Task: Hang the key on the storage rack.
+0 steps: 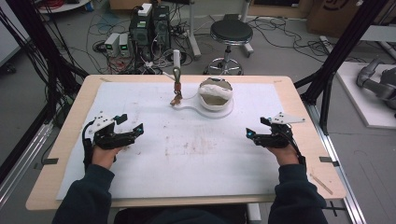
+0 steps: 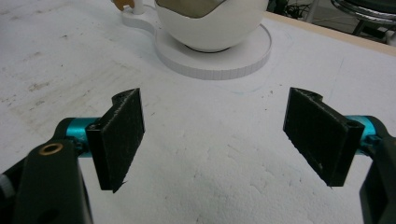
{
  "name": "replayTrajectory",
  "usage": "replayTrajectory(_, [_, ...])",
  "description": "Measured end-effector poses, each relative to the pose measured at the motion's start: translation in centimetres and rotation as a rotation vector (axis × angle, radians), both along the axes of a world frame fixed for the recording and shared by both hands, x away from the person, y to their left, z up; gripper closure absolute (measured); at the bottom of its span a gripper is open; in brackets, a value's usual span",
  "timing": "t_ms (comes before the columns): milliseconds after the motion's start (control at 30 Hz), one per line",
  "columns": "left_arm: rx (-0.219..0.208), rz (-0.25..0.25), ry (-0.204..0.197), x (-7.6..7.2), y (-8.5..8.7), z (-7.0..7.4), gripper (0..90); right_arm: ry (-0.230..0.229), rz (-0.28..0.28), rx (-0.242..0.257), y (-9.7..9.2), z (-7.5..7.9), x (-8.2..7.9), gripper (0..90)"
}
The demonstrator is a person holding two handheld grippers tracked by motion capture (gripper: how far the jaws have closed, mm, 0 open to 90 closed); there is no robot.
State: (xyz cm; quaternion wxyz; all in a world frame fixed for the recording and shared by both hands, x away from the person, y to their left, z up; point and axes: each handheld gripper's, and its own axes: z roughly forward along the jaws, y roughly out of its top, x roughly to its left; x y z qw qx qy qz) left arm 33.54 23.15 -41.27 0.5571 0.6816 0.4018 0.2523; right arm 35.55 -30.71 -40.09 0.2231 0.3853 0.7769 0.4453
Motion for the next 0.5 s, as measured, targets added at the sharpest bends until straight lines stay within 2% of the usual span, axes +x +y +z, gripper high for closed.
replayTrajectory(267, [-0.007,0.011,-0.002,0.0,0.78,-0.11,18.9,-0.005,0.0,0.004,0.18,0.11,-0.11,20.8])
replayTrajectory(500, [-0.016,0.009,0.002,0.21,0.78,-0.27,18.8,0.006,-0.004,0.009,0.05,0.03,-0.15,20.7])
